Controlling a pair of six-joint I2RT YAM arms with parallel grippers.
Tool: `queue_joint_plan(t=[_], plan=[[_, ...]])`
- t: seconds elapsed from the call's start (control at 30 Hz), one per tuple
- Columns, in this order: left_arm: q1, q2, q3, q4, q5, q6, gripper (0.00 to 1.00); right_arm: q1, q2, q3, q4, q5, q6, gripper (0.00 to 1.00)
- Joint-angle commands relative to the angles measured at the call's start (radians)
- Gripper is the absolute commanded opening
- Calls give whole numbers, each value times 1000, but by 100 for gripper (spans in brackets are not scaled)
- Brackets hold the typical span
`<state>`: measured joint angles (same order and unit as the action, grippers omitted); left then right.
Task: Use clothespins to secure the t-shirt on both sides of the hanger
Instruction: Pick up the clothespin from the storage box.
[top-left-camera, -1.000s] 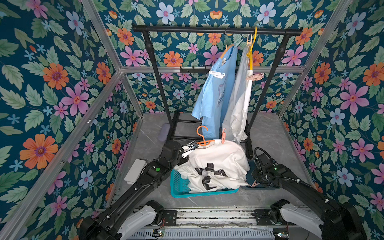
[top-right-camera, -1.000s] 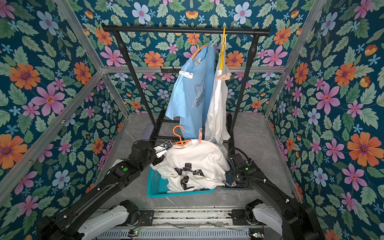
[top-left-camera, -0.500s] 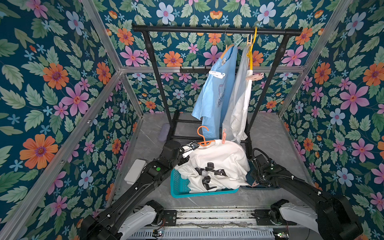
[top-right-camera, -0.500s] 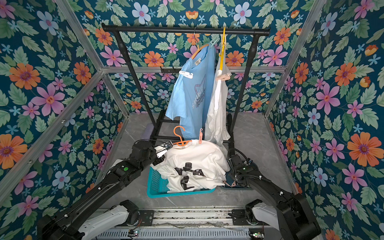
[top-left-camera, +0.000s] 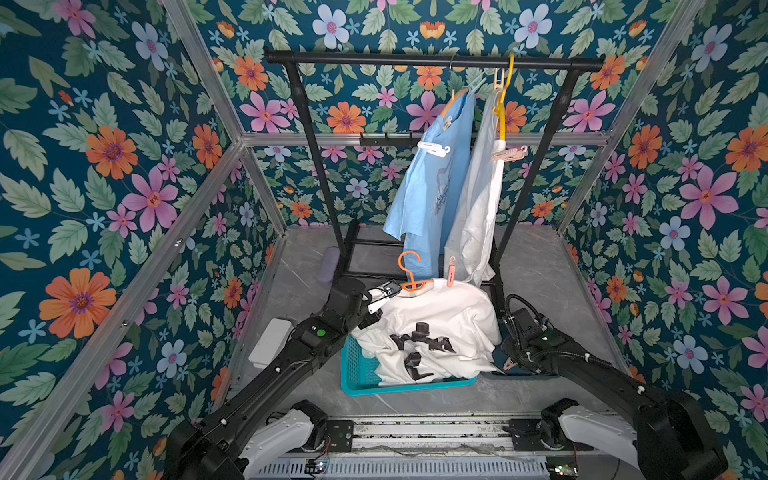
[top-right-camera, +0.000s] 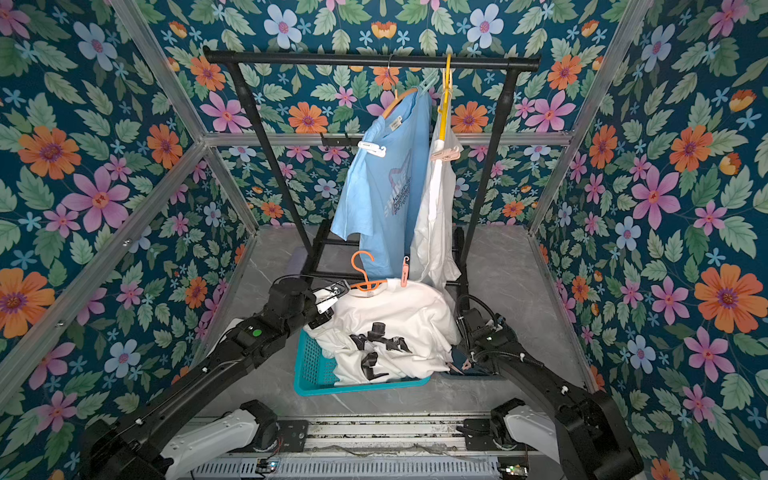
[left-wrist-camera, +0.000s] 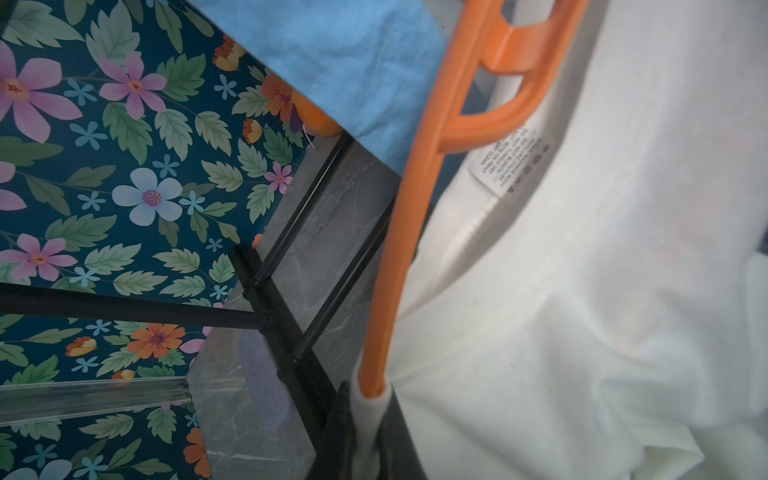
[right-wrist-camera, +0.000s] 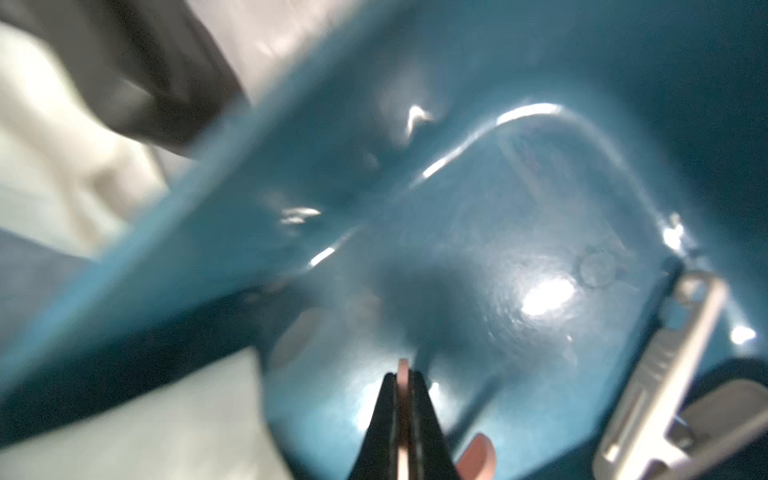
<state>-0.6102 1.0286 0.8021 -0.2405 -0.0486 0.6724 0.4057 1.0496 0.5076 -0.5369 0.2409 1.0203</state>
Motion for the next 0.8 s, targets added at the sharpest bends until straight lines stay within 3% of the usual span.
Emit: queue_joint_plan(t=[0.0,0.37,0.53,0.77], plan=[[0,27,24,24,34,-17,0,1,-104,5,-37,81,-25,0],[-6,98,103,-4,134,-4,0,-1,-532,66,0,73,-303,0],[-8,164,129,-4,120,28,4,0,-583,119,133,-72,-416,0],[-7,264,177,-120,127,76,12,1,-527,178,289,-306,-473,0]])
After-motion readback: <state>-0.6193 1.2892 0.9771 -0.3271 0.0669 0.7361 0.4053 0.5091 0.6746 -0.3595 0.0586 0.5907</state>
